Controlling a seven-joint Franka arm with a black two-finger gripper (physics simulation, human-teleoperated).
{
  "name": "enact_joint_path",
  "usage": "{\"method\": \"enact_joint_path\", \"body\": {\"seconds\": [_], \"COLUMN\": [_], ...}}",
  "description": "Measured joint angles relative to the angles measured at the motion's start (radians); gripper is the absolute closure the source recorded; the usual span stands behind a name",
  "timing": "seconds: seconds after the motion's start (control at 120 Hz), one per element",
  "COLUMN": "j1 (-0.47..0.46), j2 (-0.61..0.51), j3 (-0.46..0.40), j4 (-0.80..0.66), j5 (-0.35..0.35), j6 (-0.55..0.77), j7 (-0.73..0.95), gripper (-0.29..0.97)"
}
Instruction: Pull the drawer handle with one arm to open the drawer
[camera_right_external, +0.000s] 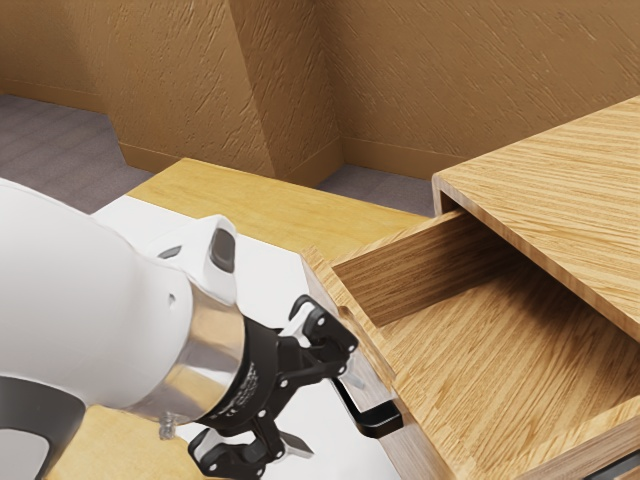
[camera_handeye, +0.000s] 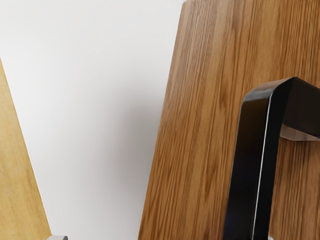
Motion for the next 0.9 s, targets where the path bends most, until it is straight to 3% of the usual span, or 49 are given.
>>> {"method": "enact_joint_path", "body": {"seconds": [0.383, 0.583, 0.65, 0.792, 0.9], "j1": [0.000, -0.003, -0.004, -0.001, 0.004], "j2": [-0.043, -0.049, 0.042, 0.427, 0.487], "j3": [0.000, -0.012, -0.056, -0.145, -0.152], "j4": [0.046, 0.226, 0.366, 0.586, 0.684], "j5": [0.002, 0.015, 0.060, 0.161, 0.222], "j6": [-0.002, -0.037, -0.050, -0.064, -0.121], "j7": [0.000, -0.002, 0.000, 0.015, 0.093], "gripper": [0.23, 0.22, 0.20, 0.11, 0.08]}}
